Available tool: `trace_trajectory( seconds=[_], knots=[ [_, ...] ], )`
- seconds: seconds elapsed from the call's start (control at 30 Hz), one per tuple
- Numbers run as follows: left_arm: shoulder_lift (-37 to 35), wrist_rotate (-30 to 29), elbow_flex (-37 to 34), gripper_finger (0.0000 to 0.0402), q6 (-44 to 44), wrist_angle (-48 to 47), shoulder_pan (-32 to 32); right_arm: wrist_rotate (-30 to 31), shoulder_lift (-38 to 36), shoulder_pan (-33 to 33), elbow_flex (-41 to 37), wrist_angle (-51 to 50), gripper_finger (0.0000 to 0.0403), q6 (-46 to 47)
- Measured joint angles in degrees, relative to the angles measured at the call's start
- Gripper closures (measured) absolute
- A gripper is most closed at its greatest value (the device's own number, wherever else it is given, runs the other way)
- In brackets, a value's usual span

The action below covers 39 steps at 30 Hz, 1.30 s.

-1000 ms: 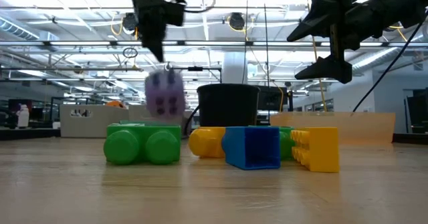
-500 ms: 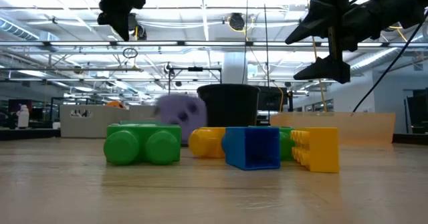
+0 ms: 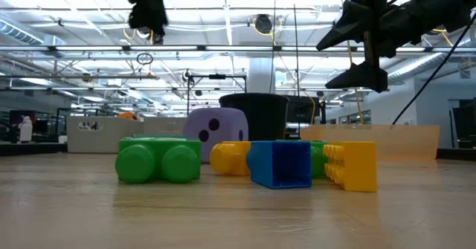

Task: Pick & Place Toys
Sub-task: Put the purple die into the left gray bin

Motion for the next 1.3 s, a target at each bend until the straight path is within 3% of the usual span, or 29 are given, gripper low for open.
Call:
trace_trajectory(
  seconds=[0.27,0.4,0.67,0.87,1.07,1.3],
  knots=[
    [3.6,-3.5,-0.2,0.0068,0.1,9.1,-10.4,-0.1,0.0,0.0,0.0,-0.2,0.0028,-2.3],
    [9.2,-3.3,-0.2,0.0010,0.7,10.1,-14.4,-0.1,0.0,0.0,0.0,-0.2,0.0028,-2.6],
    [19.8,-3.2,-0.2,0.0038,12.8,11.4,-20.2,-0.2,0.0,0.0,0.0,-0.2,0.0028,-2.7],
    [23.4,-4.4,-0.2,0.0040,18.6,15.5,-22.2,-0.3,0.0,0.1,0.0,-0.3,0.0028,-2.1],
    [25.5,-7.2,-0.2,0.0026,24.2,19.6,-23.1,-1.5,0.0,0.1,0.0,-0.7,0.0028,-1.4],
    [28.7,-6.4,-0.2,0.0007,25.3,20.4,-22.9,-1.6,0.0,0.1,0.0,-1.1,0.0028,-1.2]
  ],
)
